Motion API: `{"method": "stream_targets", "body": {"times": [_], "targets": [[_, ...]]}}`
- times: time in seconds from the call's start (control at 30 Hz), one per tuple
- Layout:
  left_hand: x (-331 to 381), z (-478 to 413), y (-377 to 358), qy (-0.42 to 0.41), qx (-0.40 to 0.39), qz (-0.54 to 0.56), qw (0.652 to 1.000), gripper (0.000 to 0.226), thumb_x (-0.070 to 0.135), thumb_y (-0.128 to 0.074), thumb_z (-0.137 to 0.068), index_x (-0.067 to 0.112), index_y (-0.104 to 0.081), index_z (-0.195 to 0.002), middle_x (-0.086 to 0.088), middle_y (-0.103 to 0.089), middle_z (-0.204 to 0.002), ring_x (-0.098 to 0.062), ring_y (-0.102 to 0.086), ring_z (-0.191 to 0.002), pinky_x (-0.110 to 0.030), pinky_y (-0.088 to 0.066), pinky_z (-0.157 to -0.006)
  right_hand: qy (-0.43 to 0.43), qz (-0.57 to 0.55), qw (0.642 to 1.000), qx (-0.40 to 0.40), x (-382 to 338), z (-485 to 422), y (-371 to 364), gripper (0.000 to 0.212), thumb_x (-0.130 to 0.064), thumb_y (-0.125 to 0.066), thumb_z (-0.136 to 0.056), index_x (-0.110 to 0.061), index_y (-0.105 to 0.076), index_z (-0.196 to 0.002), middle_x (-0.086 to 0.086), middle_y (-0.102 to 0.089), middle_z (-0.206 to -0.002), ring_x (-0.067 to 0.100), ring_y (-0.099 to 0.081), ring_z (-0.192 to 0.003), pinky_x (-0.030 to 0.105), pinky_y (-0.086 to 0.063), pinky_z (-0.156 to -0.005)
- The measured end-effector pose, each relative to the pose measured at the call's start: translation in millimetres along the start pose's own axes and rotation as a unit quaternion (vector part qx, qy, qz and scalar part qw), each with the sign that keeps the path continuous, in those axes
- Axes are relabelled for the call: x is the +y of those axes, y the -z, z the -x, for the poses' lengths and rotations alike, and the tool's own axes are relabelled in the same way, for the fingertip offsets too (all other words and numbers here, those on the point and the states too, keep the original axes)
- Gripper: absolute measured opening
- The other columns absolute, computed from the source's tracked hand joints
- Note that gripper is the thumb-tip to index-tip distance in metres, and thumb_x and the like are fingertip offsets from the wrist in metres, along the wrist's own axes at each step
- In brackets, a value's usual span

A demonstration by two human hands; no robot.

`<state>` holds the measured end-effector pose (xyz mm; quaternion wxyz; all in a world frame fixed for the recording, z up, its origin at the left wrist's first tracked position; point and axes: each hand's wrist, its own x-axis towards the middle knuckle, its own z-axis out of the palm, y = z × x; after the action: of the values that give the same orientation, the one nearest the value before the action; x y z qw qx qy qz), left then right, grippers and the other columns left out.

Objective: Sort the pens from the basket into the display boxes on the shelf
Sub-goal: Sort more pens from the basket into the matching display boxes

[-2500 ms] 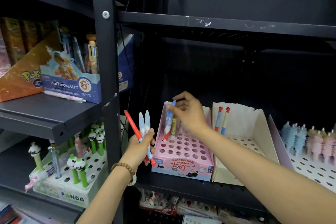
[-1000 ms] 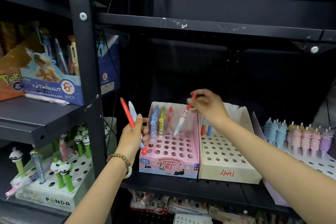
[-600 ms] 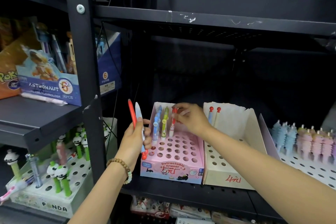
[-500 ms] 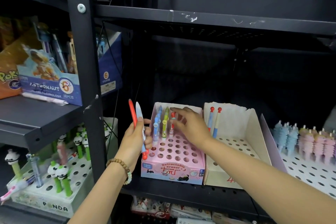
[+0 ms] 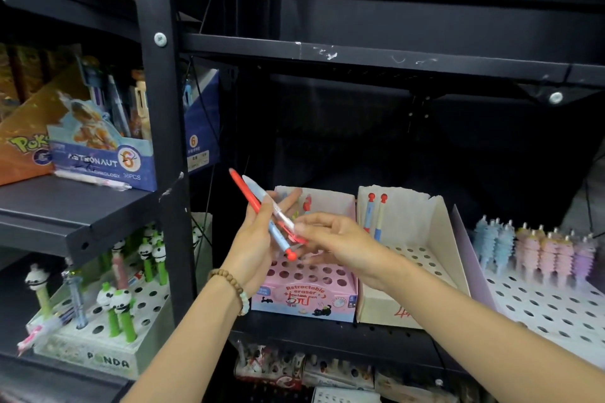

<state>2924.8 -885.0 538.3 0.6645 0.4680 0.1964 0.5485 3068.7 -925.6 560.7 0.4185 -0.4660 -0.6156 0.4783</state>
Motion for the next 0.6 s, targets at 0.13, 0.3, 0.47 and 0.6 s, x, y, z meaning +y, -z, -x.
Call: {"method": "stream_targets", "body": {"times": [0.13, 0.3, 0.47, 0.6], "targets": [[-1.2, 5.9, -7.6, -0.008, 0.019, -0.046, 0.999, 0.029, 0.035, -0.033, -0.101, 0.029, -0.045, -0.127, 0.005, -0.071, -0.111, -0.017, -0.066, -0.105, -0.035, -0.054, -0.083, 0.022, -0.054, 0.996, 0.066, -3.2, 10.5, 6.5, 0.017, -0.012, -0.066, -0.086, -0.015, -0.064, -0.103, 0.003, -0.073, -0.084, 0.014, -0.07, -0.071, 0.021, -0.057, -0.062], [2.7, 9.6, -8.7, 0.0, 0.086, -0.059, 0.994, 0.032, 0.031, -0.04, -0.099, 0.011, -0.054, -0.121, -0.01, -0.067, -0.109, -0.023, -0.072, -0.088, -0.029, -0.058, -0.061, 0.084, -0.097, 0.983, 0.129, -8.7, 12.2, 19.0, 0.012, -0.013, -0.061, -0.09, -0.017, -0.066, -0.1, -0.001, -0.07, -0.077, 0.009, -0.067, -0.068, 0.019, -0.055, -0.06], [7.6, 5.3, -2.7, 0.0, 0.092, -0.105, 0.99, 0.025, 0.031, -0.038, -0.1, 0.015, -0.057, -0.104, 0.001, -0.074, -0.078, -0.009, -0.064, -0.053, -0.02, -0.053, -0.05, 0.143, -0.171, 0.959, 0.174, -25.4, 0.0, 29.7, 0.015, -0.016, -0.065, -0.084, -0.017, -0.068, -0.099, 0.0, -0.07, -0.092, 0.008, -0.068, -0.083, 0.016, -0.054, -0.067], [6.2, 1.1, 19.6, 0.013, 0.145, -0.12, 0.982, 0.027, 0.031, -0.034, -0.102, 0.011, -0.051, -0.097, 0.007, -0.048, -0.051, -0.003, -0.034, -0.033, -0.016, -0.03, -0.032, 0.148, -0.032, 0.961, 0.23, -33.5, -12.4, 50.9, 0.016, -0.014, -0.061, -0.091, -0.016, -0.064, -0.106, 0.006, -0.07, -0.101, 0.012, -0.068, -0.094, 0.018, -0.056, -0.072]]}}
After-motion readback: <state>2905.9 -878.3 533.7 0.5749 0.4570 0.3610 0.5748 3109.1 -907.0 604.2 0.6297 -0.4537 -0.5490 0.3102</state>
